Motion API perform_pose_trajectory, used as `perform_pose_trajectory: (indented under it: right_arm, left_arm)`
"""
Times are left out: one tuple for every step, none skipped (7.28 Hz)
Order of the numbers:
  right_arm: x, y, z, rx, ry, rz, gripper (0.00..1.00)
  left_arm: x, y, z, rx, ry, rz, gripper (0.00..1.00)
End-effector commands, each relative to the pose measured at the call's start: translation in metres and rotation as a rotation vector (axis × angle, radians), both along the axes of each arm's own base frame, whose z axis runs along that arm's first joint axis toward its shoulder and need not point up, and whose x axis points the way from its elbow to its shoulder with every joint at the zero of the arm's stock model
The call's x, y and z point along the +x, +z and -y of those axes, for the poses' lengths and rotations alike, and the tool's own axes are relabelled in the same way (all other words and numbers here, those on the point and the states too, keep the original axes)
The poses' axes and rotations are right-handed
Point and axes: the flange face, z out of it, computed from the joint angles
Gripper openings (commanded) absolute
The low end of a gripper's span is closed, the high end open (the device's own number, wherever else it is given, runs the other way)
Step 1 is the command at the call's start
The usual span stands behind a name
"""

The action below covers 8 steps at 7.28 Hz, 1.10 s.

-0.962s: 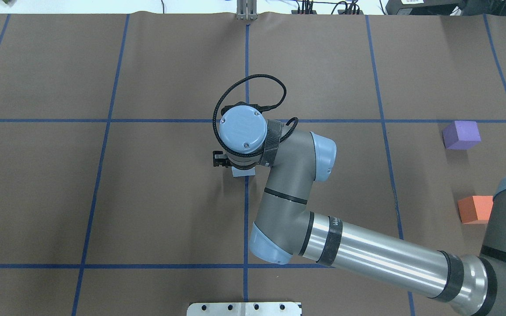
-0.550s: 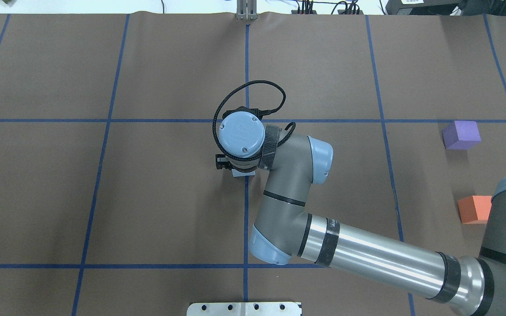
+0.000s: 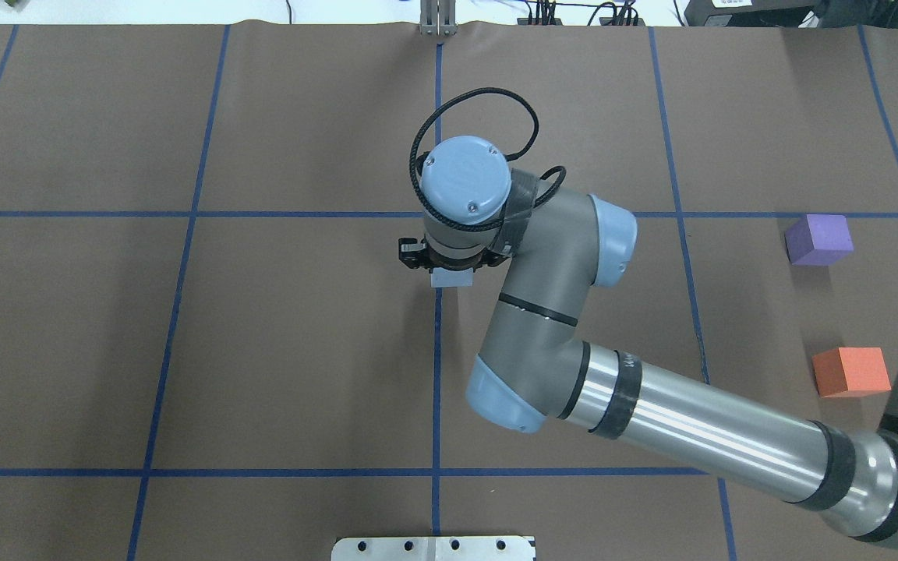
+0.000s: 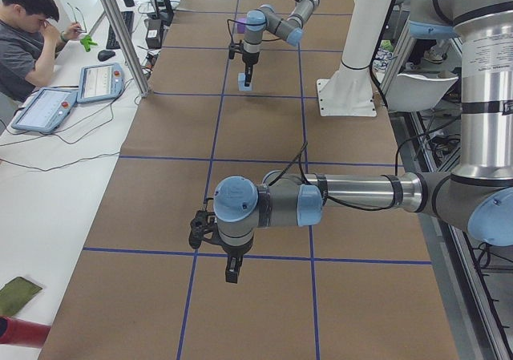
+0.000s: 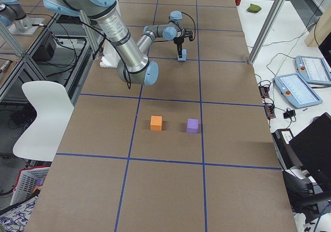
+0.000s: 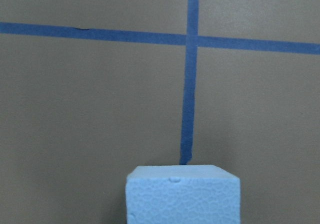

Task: Place blue block between orange and purple blocks
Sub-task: 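Carry the light blue cube with the right gripper toward the purple cube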

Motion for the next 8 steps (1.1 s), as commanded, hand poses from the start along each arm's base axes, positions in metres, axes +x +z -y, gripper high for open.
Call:
perform_pose_trajectory:
  right_arm:
    - [0.118,0.049,0.009,0.039,-0.045,-0.050,0.00]
    - [0.172,0.091,0.015,0.044,-0.084,-0.063,0.00]
    - [0.222,0.131,0.017,0.035,-0.101,-0.081,0.00]
    - [0.265,0.164,0.016,0.029,-0.109,-0.106,0.00]
    - [0.300,0.195,0.009,0.020,-0.103,-0.105,0.00]
    - [0.323,0.238,-0.008,0.021,-0.085,-0.076,0.00]
    - [0.348,0.277,-0.026,0.037,-0.056,-0.049,0.00]
    - [0.360,0.305,-0.044,-0.030,-0.007,-0.031,0.00]
  left_arm:
    - [0.001,0.000,0.000,-0.001,-0.004,-0.004,1.00]
    - [0.001,0.001,0.000,-0.001,-0.003,-0.004,1.00]
    - [0.001,0.000,0.000,0.000,-0.003,-0.004,1.00]
    - [0.001,-0.001,0.000,0.002,-0.003,-0.003,1.00]
    - [0.001,-0.001,0.000,0.003,-0.003,-0.003,1.00]
    - [0.001,-0.003,0.001,0.006,-0.003,-0.003,1.00]
    - [0.001,-0.004,0.001,0.008,-0.003,-0.003,1.00]
    - [0.001,-0.004,0.001,0.008,-0.003,-0.003,1.00]
